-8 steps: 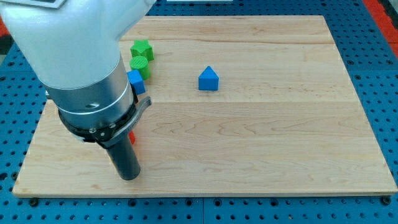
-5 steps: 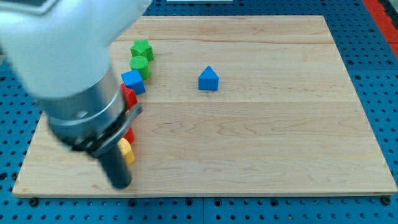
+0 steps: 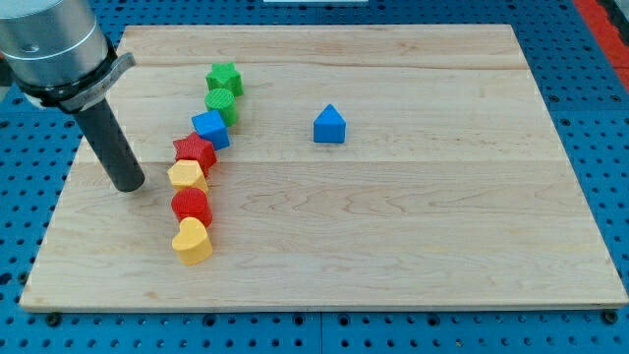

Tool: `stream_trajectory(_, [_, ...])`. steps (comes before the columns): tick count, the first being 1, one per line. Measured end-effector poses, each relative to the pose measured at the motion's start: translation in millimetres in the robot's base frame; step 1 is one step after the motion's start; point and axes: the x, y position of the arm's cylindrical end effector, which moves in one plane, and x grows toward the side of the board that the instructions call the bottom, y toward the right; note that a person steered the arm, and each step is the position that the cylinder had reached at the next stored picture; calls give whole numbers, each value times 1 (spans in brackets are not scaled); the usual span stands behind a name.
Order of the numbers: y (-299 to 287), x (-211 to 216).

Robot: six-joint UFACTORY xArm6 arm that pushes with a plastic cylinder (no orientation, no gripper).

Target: Push the yellow hexagon a bit right

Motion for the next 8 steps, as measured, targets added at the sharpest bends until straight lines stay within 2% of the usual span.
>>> stream_trajectory(2, [30,0])
stream_trajectory(8, [37,4])
